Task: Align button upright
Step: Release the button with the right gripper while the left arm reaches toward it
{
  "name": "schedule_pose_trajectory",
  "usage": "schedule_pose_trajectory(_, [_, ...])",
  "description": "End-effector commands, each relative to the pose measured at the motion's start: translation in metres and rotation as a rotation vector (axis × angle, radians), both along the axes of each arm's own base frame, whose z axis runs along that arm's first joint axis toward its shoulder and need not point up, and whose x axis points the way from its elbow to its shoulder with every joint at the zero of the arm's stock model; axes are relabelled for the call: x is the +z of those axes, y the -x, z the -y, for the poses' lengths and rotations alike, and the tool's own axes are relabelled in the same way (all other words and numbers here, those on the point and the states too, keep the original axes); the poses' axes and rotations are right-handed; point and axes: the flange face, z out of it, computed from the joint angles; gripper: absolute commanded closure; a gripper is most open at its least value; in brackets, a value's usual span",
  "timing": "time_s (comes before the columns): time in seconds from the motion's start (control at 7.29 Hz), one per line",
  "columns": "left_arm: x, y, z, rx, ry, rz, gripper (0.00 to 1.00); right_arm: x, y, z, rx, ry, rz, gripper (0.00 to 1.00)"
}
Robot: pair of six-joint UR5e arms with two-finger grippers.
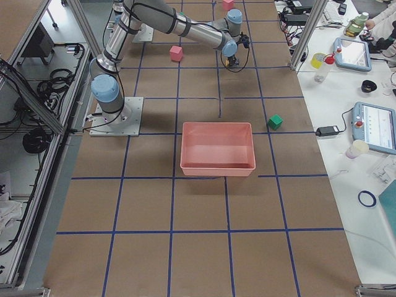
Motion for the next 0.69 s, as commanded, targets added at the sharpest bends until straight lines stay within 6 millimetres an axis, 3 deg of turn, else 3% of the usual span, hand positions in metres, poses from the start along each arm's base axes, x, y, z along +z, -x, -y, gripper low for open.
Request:
schedule_pose_trajectory(0.0, [-0.032, 0.008, 0.001, 0.023, 0.109, -0.011, 0.00, 0.004, -0.002, -0.001, 0.014, 0.005, 0.017, 0.05])
schedule_pose_trajectory(0.14, [-0.050, 0.015, -0.013, 0.028, 0.106, -0.014, 0.00, 0.007, -0.001, 0.000, 0.027, 0.009, 0.018, 0.03])
schedule_pose_trajectory(0.27, [-0.068, 0.024, -0.018, 0.016, 0.159, 0.021, 0.00, 0.028, 0.002, -0.001, 0.070, 0.040, 0.009, 0.00])
schedule_pose_trajectory(0.55, [-0.121, 0.045, -0.044, -0.019, 0.276, 0.054, 0.00, 0.057, 0.034, 0.000, 0.168, 0.091, -0.101, 0.00])
